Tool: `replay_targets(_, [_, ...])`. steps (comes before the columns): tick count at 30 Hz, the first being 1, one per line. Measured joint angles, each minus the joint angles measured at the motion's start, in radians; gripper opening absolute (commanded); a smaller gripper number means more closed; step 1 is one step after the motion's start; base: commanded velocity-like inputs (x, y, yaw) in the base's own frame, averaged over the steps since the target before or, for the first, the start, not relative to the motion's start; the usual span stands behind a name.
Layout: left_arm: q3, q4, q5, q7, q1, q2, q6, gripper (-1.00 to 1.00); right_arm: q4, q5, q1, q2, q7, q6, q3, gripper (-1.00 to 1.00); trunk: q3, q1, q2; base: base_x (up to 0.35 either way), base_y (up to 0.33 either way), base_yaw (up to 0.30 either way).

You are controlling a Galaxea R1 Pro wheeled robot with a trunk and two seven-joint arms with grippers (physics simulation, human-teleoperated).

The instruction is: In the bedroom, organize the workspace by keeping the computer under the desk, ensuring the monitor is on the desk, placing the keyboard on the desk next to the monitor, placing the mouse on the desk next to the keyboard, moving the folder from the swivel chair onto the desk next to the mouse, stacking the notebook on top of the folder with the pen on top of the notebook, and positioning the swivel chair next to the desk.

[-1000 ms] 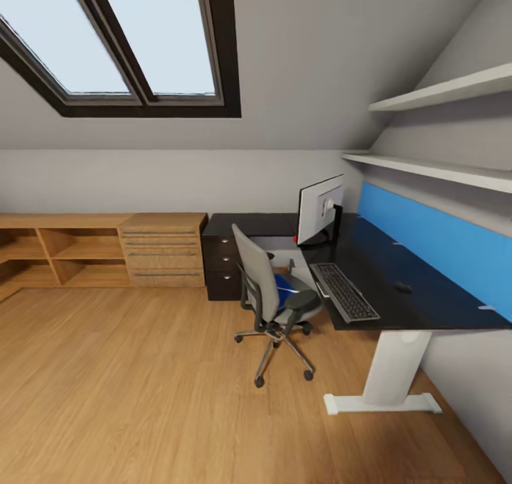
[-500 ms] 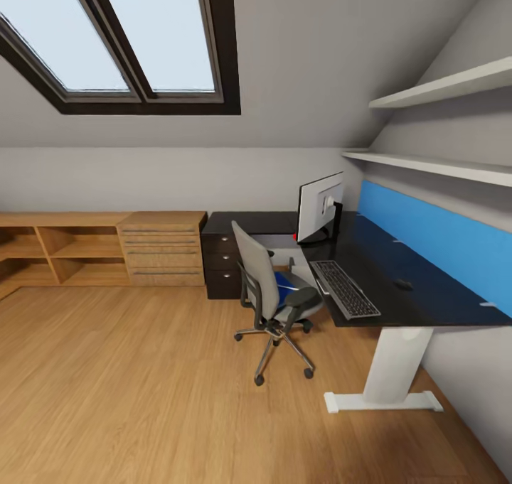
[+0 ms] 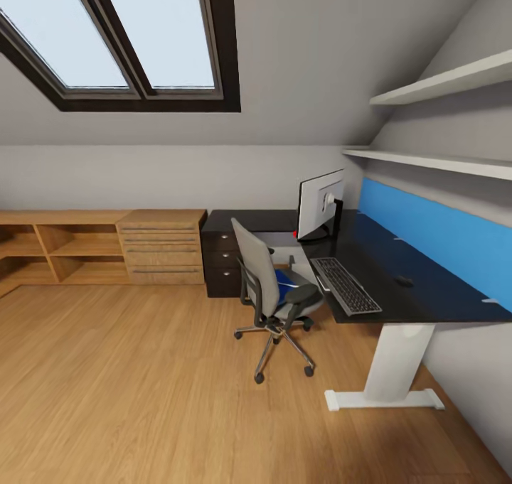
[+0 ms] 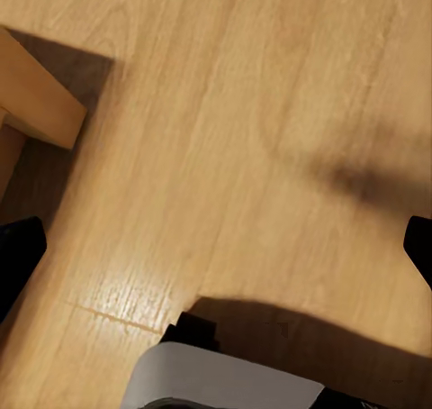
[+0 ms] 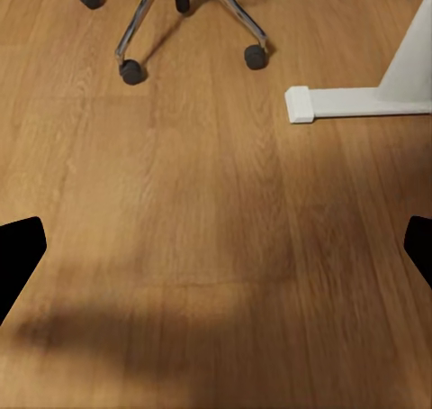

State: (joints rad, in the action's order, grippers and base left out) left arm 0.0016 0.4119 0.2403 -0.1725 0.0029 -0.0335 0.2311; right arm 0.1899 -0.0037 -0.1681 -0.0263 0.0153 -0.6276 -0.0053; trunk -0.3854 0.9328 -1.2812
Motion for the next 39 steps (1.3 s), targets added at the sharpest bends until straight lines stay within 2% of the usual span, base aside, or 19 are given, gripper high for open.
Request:
replay_targets(16, [0.000, 0.001, 0.002, 0.000, -0.004, -0.004, -0.003, 1.00, -0.005, -0.002, 0.000, 0.002, 0.001, 0.007, -0.001, 1.00, -0.050, 0.061, -0.112, 0.000, 0.000, 0.000])
replay_targets(21, [0.000, -0.019, 0.001, 0.006, -0.004, -0.010, -0.004, 1.00, -0.053, 0.001, 0.000, -0.011, 0.001, 0.008, 0.007, 1.00, -0.066, 0.081, -0.147, 0.000, 0.000, 0.000])
replay_targets(22, [0.001, -0.023, 0.001, 0.006, -0.004, -0.003, 0.001, 1.00, -0.069, -0.001, 0.000, -0.012, 0.001, 0.004, 0.006, 1.00, -0.069, 0.084, -0.154, 0.000, 0.000, 0.000])
replay_targets(26, [0.000, -0.024, -0.001, 0.004, -0.004, -0.004, 0.004, 1.00, -0.070, 0.001, 0.000, -0.011, 0.001, 0.000, 0.005, 1.00, -0.081, 0.100, -0.182, 0.000, 0.000, 0.000])
replay_targets(31, [-0.001, -0.024, -0.004, 0.002, -0.004, -0.010, 0.004, 1.00, -0.066, 0.001, 0.000, 0.007, 0.001, -0.001, 0.004, 1.00, -0.097, 0.119, -0.217, 0.000, 0.000, 0.000])
replay_targets(39, [-0.001, -0.024, -0.005, 0.000, -0.004, -0.019, 0.004, 1.00, -0.065, 0.001, 0.000, 0.017, 0.001, 0.001, 0.004, 1.00, -0.122, 0.150, -0.273, 0.000, 0.000, 0.000])
